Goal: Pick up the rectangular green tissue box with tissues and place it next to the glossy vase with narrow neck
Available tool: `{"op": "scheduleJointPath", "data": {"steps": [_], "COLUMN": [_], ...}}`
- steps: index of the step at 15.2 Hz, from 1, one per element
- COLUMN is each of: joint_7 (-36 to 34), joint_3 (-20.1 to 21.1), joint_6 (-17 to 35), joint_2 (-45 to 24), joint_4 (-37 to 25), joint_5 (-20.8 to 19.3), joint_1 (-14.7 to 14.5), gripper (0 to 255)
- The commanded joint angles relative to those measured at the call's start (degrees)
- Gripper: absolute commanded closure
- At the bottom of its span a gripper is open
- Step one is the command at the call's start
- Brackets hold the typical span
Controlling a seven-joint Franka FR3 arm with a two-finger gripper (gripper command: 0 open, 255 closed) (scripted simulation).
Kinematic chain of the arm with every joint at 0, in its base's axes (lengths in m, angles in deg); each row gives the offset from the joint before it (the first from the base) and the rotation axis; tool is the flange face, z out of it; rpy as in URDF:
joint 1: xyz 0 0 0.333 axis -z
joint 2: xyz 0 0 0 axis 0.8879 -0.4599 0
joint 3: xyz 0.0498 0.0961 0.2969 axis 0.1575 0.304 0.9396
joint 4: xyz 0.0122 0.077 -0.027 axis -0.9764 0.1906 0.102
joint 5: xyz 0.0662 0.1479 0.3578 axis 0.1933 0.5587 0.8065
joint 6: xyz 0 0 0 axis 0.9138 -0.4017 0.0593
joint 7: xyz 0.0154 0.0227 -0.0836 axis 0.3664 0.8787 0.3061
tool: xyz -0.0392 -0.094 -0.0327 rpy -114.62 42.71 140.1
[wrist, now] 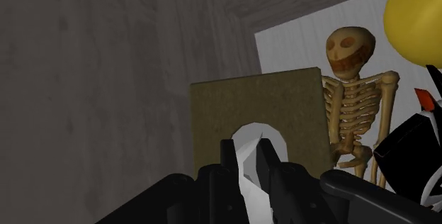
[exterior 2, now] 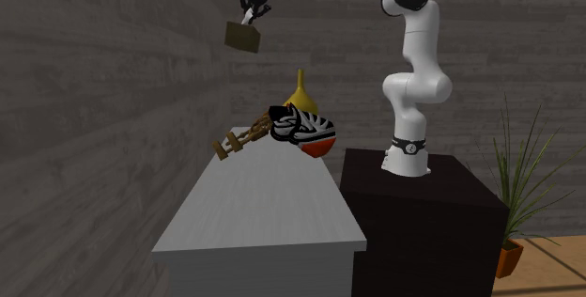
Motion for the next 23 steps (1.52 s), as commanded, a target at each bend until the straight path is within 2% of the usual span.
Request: {"op": "scheduleJointPath", "data": {"steps": [1, 6, 11, 23], "joint_7": [3.8, 13.2, 23.1, 19.9], "joint_3": [-2.1, -6.2, -8.3, -8.2], "joint_6": [1.6, 3.5, 3.2, 13.1], "joint_2": [-1.6, -7.1, -15.0, -10.6], "joint_4": [-1.1, -5.7, -13.4, 0.2], "joint_5": [2.7, 11.2, 22.1, 17.3], "joint_1": [1.8, 7.4, 15.9, 12.7], "gripper": [255, 255, 255, 255]}}
